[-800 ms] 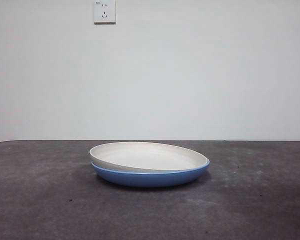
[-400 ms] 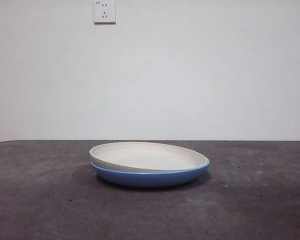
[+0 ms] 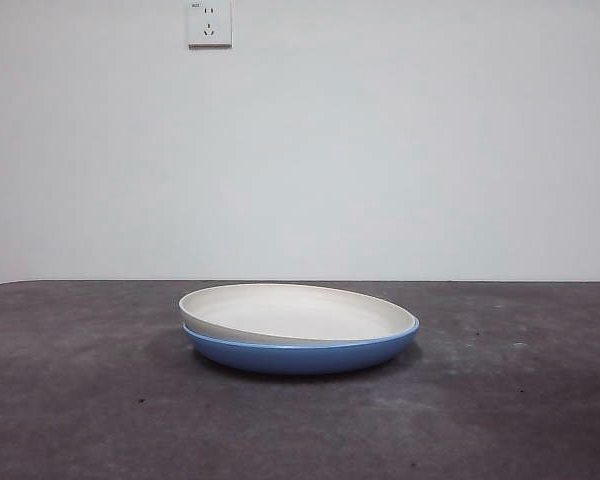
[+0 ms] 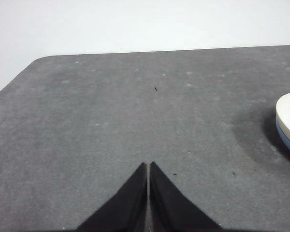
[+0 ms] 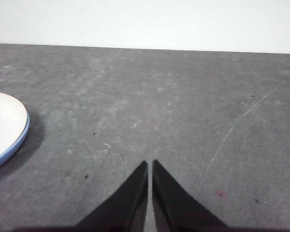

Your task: Pick up the white plate, put it on the blue plate, put it on desk

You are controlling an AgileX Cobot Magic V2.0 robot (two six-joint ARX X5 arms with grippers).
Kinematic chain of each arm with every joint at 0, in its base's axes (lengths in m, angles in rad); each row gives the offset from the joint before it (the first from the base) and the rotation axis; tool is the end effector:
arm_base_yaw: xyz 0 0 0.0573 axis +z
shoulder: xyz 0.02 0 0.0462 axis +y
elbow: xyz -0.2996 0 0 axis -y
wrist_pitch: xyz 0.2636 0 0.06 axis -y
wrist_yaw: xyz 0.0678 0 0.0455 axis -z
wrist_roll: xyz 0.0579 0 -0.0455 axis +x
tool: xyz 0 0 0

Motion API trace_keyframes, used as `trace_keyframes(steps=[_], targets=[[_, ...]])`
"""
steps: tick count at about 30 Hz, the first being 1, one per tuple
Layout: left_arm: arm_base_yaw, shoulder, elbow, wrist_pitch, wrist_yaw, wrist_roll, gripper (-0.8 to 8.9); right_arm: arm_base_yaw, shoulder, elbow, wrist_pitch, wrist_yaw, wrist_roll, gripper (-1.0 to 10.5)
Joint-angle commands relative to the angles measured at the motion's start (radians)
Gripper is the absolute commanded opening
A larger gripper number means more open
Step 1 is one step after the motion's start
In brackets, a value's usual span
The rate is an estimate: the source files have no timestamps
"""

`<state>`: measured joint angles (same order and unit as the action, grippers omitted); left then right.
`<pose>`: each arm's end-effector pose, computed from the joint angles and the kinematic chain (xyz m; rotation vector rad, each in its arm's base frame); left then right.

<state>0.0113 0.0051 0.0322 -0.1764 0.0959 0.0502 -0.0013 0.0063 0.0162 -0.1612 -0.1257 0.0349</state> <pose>0.1064 -0.0043 0.1535 0.0421 0.1470 -0.0882 0.1072 0.0071 0.1491 0.0444 0.1532 0.1215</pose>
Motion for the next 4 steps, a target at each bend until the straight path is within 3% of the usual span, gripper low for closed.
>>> trace_keyframes(steps=[1,4], targets=[[0.002,-0.002,-0.02,-0.008,-0.002,-0.008,0.09,-0.002,-0.003,-0.005,0.004,0.003,0.015,0.1],[0.002,-0.002,-0.02,-0.008,-0.002,-0.007,0.09,-0.002,-0.003,-0.005,0.003,0.003,0.015,0.1]])
